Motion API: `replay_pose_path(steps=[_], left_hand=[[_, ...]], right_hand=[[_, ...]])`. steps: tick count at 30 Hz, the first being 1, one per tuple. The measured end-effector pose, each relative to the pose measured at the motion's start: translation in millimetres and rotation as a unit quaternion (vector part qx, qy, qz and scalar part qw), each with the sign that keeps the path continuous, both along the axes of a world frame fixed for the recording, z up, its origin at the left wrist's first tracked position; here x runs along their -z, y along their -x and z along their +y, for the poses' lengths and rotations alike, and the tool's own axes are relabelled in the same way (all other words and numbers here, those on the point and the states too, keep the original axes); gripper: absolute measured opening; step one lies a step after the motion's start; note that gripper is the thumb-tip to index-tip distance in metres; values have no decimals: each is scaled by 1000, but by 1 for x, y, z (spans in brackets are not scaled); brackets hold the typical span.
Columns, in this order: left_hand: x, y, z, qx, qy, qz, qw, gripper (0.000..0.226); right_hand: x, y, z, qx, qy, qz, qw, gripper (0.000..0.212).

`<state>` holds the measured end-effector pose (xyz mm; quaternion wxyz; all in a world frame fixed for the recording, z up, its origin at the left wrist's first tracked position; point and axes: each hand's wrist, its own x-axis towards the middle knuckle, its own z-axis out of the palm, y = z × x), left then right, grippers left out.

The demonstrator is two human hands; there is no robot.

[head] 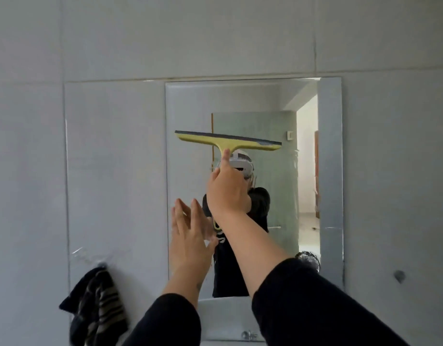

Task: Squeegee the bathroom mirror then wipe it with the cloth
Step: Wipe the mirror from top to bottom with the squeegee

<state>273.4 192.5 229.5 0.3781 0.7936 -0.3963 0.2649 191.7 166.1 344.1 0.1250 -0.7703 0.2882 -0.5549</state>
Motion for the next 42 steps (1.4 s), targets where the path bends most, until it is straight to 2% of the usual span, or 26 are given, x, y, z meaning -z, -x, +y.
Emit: replay_pose_path(steps=[3,8,11,15,21,26,32,36,42], left_hand=[[1,-2,-1,8,-5,10,1000,89],[3,-7,2,24,-2,3,1000,89],[5,-6,6,9,11,10,1000,94],[10,-1,13,-30,2,26,999,90],[3,13,11,-39,-22,28,999,94],[-3,30,3,-19,-28,19,999,95],[0,42,-15,11,-39,6,999,95],[6,51,-28,28,-41,8,999,97],[12,51,-33,45,-44,-14,998,98]], right_hand=[[5,-14,10,10,19,22,1000,54],[18,-21,9,28,84,63,994,55],[16,-6,-4,55,136,115,983,60],[10,26,-24,111,192,178,959,62],[12,67,-45,140,214,204,945,61],[10,95,-57,164,192,232,939,64],[14,137,-72,161,141,230,949,59],[26,156,-93,179,93,213,956,66],[55,165,-111,171,24,163,971,57]])
